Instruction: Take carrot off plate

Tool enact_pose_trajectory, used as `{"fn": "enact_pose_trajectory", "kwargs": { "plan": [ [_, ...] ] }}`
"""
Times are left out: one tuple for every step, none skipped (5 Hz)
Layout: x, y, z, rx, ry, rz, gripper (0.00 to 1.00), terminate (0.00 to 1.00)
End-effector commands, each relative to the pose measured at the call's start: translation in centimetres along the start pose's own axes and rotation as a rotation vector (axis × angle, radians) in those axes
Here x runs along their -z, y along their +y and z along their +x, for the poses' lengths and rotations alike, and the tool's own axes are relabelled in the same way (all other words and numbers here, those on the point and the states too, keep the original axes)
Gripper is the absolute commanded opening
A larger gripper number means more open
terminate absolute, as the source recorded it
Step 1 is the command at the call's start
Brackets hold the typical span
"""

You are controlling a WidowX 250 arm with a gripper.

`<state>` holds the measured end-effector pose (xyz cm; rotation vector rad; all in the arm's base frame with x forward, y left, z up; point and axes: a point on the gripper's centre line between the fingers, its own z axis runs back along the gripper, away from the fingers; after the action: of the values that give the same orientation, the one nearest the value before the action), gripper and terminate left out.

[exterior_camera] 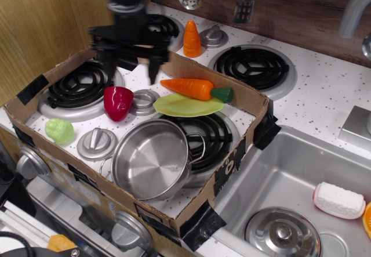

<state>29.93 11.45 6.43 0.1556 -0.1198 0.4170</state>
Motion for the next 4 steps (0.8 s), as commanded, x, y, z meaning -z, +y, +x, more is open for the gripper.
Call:
{"fn": "enact_pose_trajectory", "kwargs": {
  "plan": [
    [-1.9, -2.0, 3.9, -0.476, 0.039, 0.022, 1.0, 0.0],
    [-1.6, -1.7, 4.2, -0.74, 0.049, -0.078, 1.0, 0.0],
    [-1.1, -1.1, 3.9, -0.978, 0.074, -0.124, 1.0, 0.0],
    [-1.2, -0.9, 3.3, -1.062, 0.017, -0.143, 1.0, 0.0]
  ]
}}
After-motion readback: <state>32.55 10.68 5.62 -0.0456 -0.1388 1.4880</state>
